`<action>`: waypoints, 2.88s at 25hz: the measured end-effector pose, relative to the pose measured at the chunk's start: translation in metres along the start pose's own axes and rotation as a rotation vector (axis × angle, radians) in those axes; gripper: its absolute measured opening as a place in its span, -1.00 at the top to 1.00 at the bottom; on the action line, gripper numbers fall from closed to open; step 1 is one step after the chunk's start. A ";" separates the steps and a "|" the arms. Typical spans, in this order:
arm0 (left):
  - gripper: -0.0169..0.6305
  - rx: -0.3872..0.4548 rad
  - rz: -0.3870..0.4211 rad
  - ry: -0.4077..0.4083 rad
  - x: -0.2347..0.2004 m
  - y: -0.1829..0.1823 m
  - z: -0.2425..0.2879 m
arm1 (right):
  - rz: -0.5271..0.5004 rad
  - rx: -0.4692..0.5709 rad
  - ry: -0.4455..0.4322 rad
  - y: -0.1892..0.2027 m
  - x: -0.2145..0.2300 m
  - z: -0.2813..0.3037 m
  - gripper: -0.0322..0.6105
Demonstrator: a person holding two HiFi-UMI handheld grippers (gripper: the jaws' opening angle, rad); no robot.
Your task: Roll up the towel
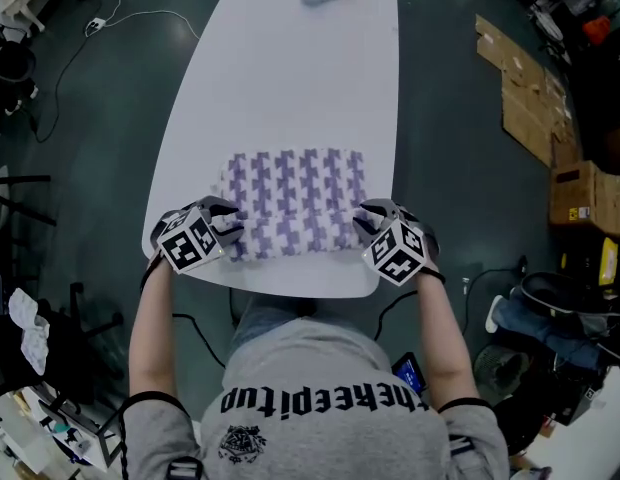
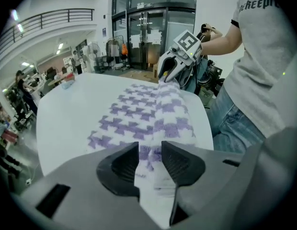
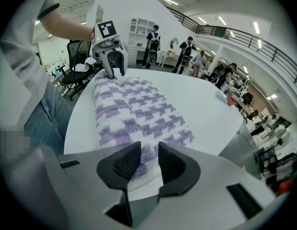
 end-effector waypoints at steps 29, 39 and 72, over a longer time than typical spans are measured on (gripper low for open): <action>0.17 -0.175 0.081 -0.327 0.078 0.013 0.030 | -0.223 -0.118 0.170 0.009 -0.067 0.022 0.39; 0.53 -0.120 0.108 -0.129 0.099 0.016 0.003 | -0.202 -0.097 0.037 0.024 -0.087 -0.009 0.60; 0.49 -0.006 -0.088 0.211 -0.060 0.010 0.012 | -0.014 -0.107 -0.078 -0.036 0.023 0.022 0.57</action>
Point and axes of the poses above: the fingertips, and each gripper's own axes: z forward along the fingers, x to its right, y out of its underside, the point moved 10 cm from there along -z, backward along the fingers, and after that the axes turned 15 degrees about -x, right-handed, at the moved point
